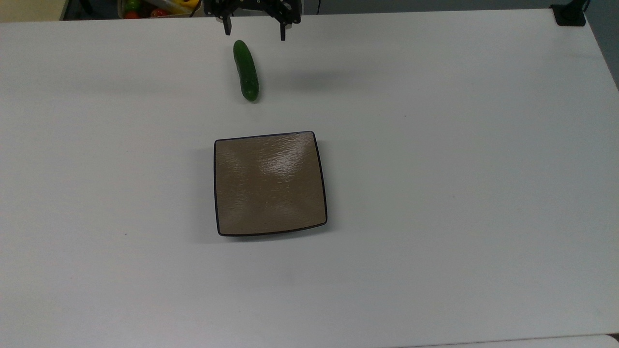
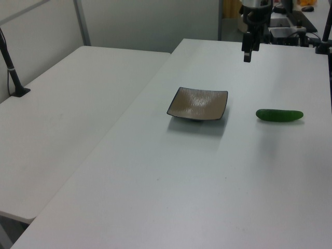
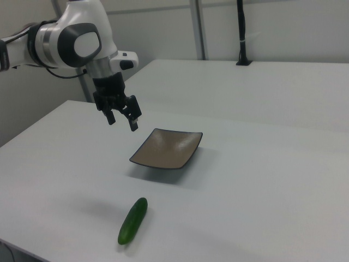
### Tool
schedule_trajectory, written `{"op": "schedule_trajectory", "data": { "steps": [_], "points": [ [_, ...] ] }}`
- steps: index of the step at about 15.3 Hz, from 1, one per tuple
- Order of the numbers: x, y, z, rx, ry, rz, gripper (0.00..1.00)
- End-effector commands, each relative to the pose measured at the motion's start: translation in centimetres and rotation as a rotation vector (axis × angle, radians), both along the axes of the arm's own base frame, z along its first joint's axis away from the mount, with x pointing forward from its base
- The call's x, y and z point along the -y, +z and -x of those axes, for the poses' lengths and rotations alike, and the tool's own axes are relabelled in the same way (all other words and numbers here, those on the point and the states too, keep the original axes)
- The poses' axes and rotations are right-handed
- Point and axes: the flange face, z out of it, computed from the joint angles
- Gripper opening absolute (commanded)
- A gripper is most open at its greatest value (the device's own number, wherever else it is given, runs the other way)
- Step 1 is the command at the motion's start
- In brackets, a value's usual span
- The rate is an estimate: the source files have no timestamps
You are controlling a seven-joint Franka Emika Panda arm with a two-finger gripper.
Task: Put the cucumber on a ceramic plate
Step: 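Move the open gripper over the green cucumber and descend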
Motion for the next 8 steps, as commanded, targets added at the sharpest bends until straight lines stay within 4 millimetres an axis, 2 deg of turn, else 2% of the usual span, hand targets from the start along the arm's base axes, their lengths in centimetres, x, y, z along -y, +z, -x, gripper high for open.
{"op": "schedule_trajectory", "data": {
  "steps": [1, 8],
  "points": [
    [0.40, 0.46, -0.22, 0.023, -0.010, -0.016, 1.00],
    [0.34, 0.24, -0.05, 0.017, -0.005, -0.015, 1.00]
  ]
}}
